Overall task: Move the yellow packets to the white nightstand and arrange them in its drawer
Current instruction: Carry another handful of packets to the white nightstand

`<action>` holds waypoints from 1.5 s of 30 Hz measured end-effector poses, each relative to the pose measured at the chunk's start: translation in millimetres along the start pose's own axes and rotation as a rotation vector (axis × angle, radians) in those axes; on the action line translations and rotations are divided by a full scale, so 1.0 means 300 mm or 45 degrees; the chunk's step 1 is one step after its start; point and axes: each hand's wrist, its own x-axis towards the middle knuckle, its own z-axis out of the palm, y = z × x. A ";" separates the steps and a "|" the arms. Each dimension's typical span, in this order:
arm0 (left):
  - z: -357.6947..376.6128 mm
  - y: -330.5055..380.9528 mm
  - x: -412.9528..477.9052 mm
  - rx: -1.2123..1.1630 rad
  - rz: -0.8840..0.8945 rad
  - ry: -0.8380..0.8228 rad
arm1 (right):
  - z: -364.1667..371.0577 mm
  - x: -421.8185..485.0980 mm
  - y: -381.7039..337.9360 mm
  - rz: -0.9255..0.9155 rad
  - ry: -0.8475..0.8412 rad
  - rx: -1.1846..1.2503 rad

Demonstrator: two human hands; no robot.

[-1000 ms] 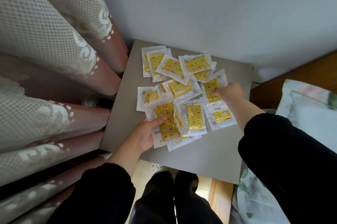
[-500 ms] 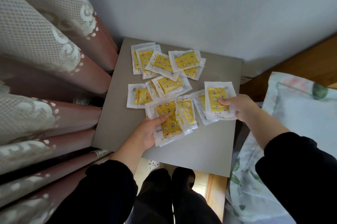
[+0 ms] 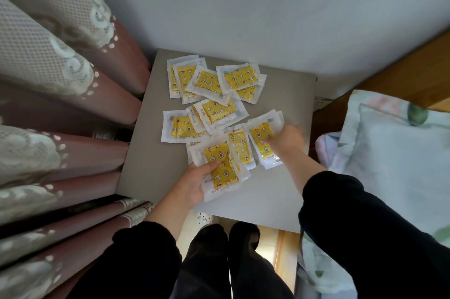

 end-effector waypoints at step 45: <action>-0.180 -0.533 -0.854 1.857 0.104 -0.465 | 0.303 -1.602 0.712 0.614 -0.033 2.367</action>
